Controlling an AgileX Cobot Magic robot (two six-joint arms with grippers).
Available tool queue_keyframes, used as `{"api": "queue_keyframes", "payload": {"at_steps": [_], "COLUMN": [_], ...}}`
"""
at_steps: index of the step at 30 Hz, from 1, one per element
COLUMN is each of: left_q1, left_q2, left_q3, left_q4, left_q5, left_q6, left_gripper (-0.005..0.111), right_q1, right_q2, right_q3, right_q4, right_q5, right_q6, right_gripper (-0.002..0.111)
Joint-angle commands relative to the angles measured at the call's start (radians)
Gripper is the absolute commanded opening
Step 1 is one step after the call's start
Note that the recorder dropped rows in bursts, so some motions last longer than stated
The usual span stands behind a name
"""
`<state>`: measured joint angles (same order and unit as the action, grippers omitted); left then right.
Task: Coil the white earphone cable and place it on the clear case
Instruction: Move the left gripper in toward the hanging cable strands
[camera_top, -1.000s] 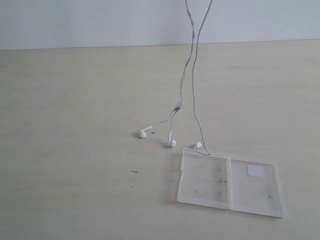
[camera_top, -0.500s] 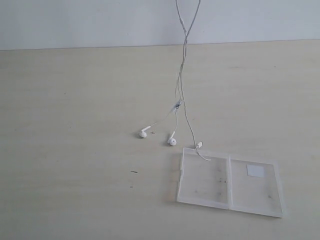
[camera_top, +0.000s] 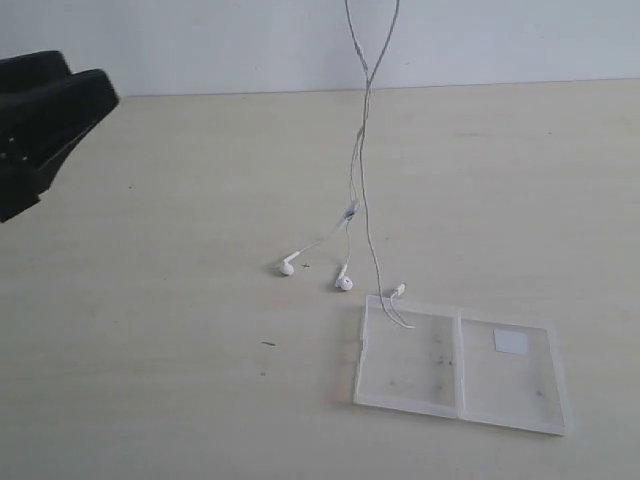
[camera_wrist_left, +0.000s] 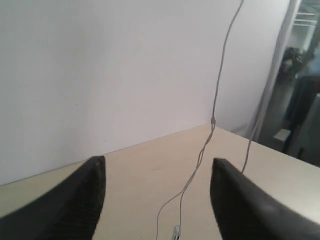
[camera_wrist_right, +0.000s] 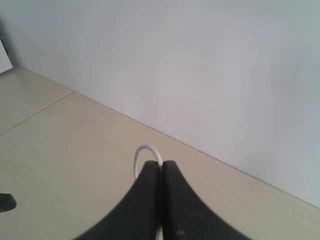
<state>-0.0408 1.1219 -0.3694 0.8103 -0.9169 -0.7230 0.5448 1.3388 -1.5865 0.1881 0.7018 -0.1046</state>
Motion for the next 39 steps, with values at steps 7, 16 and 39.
{"api": "queue_keyframes", "payload": {"at_steps": [7, 16, 39], "left_q1": [-0.068, -0.207, -0.33], "left_q2": [0.322, 0.472, 0.663], "left_q3": [-0.216, -0.238, -0.444], "left_q4": [0.159, 0.147, -0.074], "left_q5": [-0.145, -0.154, -0.168], "left_q6": [0.011, 0.211, 0.225], "left_gripper": [0.061, 0.078, 0.078], "right_q1": [-0.005, -0.005, -0.005], "right_q2": [0.003, 0.031, 0.042], "right_q3": [0.001, 0.001, 0.001], "right_q4": [-0.01, -0.01, -0.01], "right_q5": [0.0, 0.003, -0.02], "right_q6": [0.001, 0.001, 0.004], "right_gripper": [0.0, 0.0, 0.0]}}
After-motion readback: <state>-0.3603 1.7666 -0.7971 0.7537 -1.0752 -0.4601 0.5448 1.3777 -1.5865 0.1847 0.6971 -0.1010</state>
